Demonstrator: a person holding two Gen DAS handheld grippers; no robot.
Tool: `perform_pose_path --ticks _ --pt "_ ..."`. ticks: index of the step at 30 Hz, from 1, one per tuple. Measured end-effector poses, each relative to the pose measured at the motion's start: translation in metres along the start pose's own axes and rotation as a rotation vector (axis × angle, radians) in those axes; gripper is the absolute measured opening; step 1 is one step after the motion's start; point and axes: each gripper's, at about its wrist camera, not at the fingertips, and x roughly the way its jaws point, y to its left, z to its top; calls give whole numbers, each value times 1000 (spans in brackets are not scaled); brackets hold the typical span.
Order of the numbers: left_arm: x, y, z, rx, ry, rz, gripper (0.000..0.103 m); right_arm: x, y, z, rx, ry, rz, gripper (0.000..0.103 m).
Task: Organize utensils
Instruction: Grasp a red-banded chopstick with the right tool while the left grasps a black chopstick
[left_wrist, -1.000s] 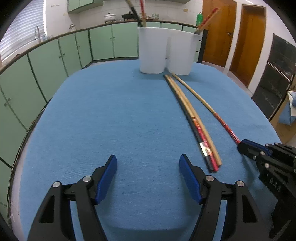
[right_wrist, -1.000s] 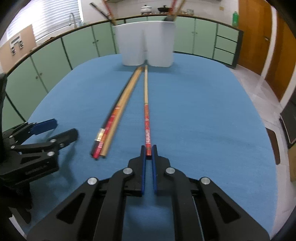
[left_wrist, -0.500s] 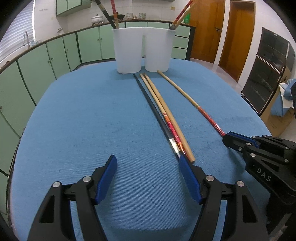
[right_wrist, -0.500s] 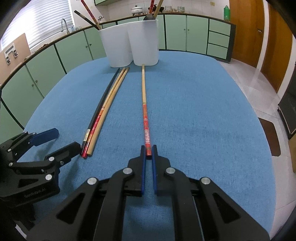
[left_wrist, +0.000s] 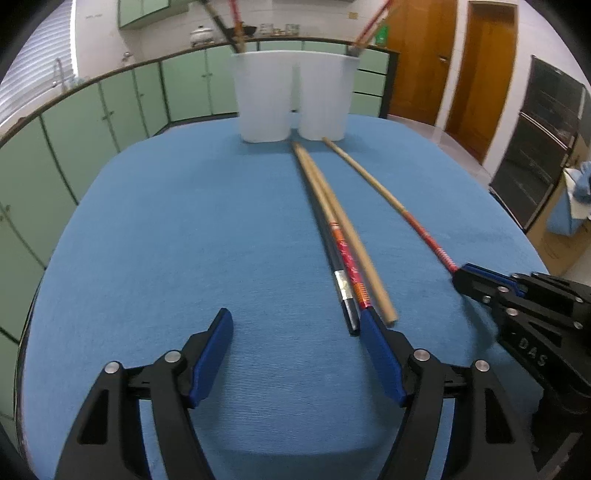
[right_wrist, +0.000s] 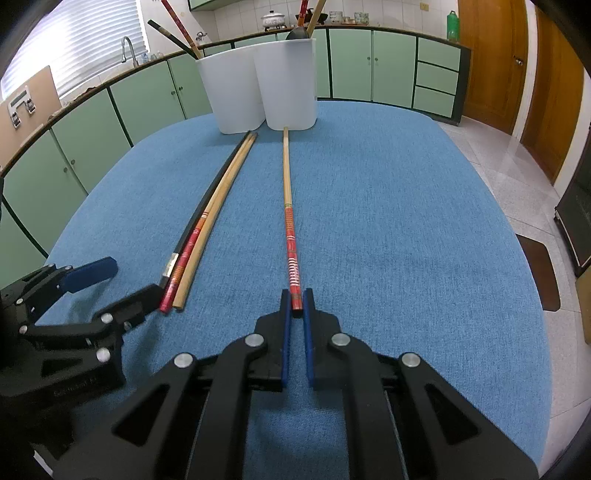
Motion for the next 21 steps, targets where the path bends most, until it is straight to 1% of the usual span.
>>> perform_pose_path --ticks 2,5,8,9,11,13,14,15,16,18,19,20,21 --pt "-1 5 -1 -6 -3 15 71 0 0 0 0 0 1 6" --pt "-3 7 -3 -7 -5 16 71 0 0 0 -3 0 -2 7" --pt "-1 1 -3 17 3 18 71 0 0 0 -1 0 2 7" --pt "1 -2 -3 31 9 29 70 0 -1 0 2 0 6 7" --pt "2 -5 -3 43 8 31 65 0 -1 0 5 1 10 7" --pt "1 -7 -3 51 4 19 56 0 -2 0 8 2 14 7" --pt "1 -8 -4 54 3 15 54 0 -2 -1 9 2 15 7" --pt "1 -8 -4 56 1 12 48 0 -2 -1 9 2 16 7" --pt "0 -10 -4 59 -2 8 45 0 -2 -1 10 2 16 7" --pt "-1 -14 -5 68 -6 -5 31 0 -1 -1 8 2 13 7" --pt "-1 -15 -5 73 -8 -8 26 0 -1 -1 6 2 12 7" --pt "-1 -17 -6 79 -9 -8 24 0 0 -1 2 1 7 7" --pt "-1 -19 -6 84 -10 -12 19 0 0 -1 -1 1 5 7"
